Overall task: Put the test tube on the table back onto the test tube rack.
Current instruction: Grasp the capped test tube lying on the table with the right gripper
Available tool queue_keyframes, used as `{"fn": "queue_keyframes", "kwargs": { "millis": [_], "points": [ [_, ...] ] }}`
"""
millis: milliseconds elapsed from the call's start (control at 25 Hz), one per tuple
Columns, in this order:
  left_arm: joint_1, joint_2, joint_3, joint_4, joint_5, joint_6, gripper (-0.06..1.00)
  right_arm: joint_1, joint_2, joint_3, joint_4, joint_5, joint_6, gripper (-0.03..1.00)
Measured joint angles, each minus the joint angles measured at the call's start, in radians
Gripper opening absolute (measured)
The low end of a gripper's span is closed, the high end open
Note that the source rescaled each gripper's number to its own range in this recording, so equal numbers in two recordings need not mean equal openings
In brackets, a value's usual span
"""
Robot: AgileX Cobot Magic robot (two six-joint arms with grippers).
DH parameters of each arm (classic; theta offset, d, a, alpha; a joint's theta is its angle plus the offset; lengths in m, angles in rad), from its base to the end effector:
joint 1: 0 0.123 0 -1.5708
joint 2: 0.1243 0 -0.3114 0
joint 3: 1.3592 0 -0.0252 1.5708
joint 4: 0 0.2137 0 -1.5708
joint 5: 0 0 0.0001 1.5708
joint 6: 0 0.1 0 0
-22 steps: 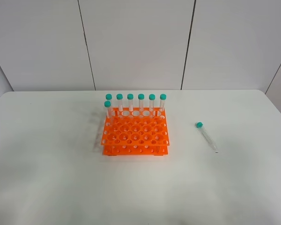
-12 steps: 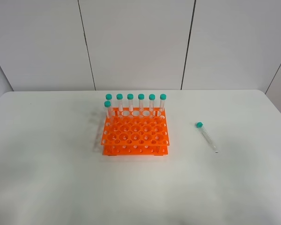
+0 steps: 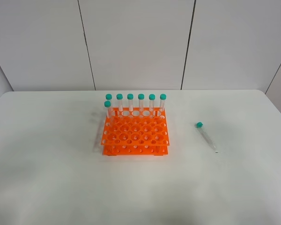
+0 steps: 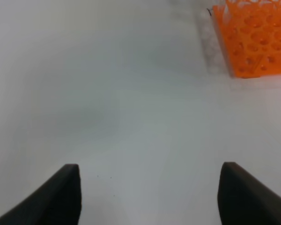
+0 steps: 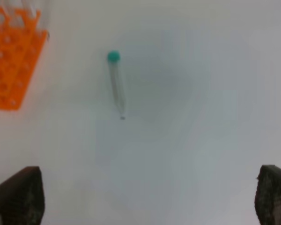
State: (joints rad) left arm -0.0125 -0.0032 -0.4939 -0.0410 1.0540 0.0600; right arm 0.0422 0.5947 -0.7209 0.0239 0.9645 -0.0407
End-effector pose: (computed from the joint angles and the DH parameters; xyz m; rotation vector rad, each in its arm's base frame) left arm -0.0557 -0.0029 0.2543 0.0756 2.0384 -0.0193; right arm 0.0421 0.0037 0.3297 -0.0903 2.3199 0.0304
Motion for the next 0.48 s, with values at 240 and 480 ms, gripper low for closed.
{"fn": "queue_keyframes", "kwargs": {
  "millis": [240, 480],
  "points": [
    [0.000, 0.000, 0.000, 0.000, 0.000, 0.000, 1.00, 0.000, 0.476, -0.145, 0.000, -0.042, -0.011, 1.00],
    [0.000, 0.000, 0.000, 0.000, 0.000, 0.000, 1.00, 0.000, 0.895, -0.322, 0.003, -0.051, -0.024, 1.00]
  ]
}}
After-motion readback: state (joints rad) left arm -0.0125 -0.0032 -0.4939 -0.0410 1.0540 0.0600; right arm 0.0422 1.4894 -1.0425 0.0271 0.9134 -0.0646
